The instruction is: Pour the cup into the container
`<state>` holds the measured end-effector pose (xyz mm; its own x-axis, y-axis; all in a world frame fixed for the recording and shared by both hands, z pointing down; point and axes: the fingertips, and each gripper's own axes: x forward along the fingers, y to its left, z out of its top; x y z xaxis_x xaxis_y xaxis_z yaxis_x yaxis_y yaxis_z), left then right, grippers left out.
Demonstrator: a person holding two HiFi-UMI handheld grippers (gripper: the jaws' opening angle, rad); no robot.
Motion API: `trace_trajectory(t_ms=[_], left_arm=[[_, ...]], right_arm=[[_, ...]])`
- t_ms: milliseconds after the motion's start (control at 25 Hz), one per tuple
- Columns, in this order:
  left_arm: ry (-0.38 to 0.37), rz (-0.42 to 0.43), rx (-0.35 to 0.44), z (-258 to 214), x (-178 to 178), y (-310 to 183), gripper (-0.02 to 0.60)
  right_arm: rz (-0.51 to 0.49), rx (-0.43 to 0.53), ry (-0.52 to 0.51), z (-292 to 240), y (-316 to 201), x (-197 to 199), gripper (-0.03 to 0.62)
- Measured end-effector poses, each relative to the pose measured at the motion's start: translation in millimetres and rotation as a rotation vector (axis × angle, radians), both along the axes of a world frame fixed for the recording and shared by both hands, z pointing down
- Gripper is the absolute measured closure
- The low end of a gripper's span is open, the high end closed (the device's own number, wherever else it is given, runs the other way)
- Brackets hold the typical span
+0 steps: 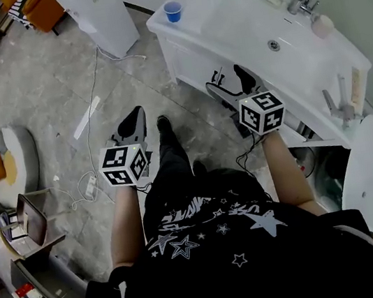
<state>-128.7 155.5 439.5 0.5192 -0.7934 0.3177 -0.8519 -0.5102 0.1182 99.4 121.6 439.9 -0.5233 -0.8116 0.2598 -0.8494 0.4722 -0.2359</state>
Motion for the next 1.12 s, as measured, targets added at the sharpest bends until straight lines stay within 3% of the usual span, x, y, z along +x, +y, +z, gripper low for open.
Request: trace_trajectory(t_ms=[320,560,1120], left_arm=[[0.010,0.072,0.028,-1.9,12.1,-70.6,0.572],[0.011,0.110,0.029,4.1,5.1,-130.4,0.572],[0.034,0.122,-0.009,24.9,-18.3,-249.2,0.572]], right_arm=[[0.041,-0.001,0.044,7.8,-54.1,2.6,0.164],[0.051,0.054,0.070,7.1,-114.4,-8.9,0.183],[0.071,0.044,0.182,32.6,-233.9,-23.4,0.237]])
